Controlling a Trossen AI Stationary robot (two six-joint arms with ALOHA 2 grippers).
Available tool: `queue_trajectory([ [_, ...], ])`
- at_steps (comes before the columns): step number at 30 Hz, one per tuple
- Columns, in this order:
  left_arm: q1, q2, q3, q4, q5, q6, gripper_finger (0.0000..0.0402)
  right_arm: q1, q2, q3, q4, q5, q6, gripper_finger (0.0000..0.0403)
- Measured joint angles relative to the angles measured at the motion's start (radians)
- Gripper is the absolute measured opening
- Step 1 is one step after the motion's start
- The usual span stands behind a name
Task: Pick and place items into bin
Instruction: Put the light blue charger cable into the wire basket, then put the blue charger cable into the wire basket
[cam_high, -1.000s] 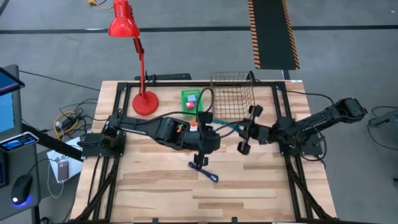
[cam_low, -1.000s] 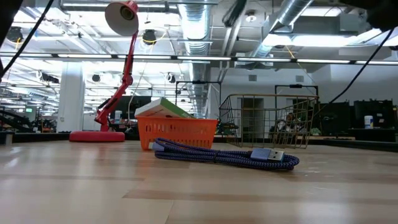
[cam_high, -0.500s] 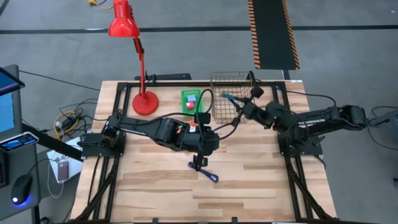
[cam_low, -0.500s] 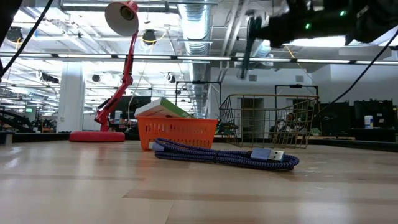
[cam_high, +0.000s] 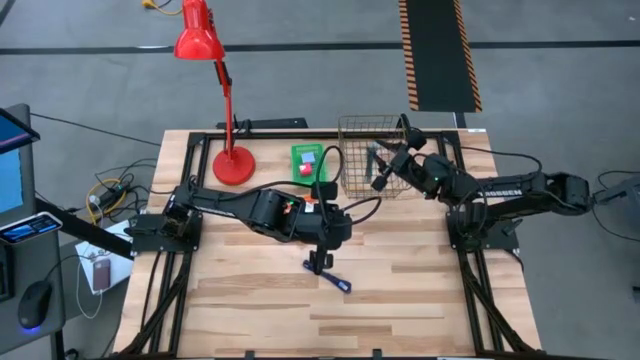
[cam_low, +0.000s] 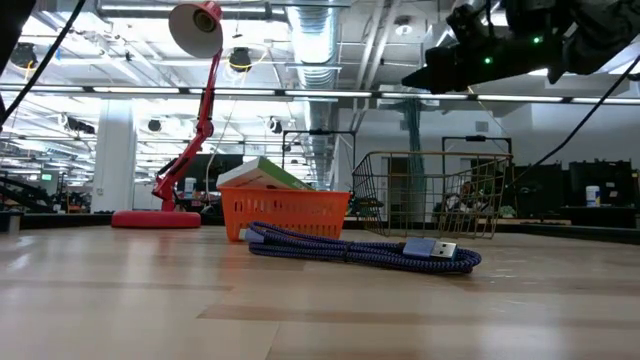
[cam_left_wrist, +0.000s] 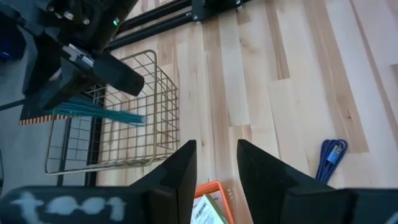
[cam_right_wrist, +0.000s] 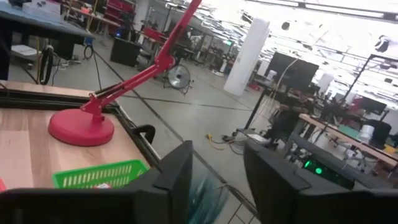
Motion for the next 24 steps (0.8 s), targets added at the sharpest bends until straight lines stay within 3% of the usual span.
queue_trajectory([
  [9,0.0,0.0,0.0,-0.069,0.001,-0.032,0.0105,0.002,0.0,0.0,-0.003,0.01,0.0,0.0229],
  [14,0.002,-0.003,-0.021,-0.115,0.001,-0.054,0.0105,0.003,-0.001,0.0,-0.003,0.038,0.0,0.025],
  [18,0.003,-0.003,-0.113,-0.118,0.054,-0.037,0.0105,0.028,-0.004,0.0,0.006,0.053,-0.019,0.0249],
  [24,0.006,-0.001,-0.357,0.003,0.135,0.076,0.0105,0.104,-0.004,0.0,0.033,0.064,-0.092,0.0249],
])
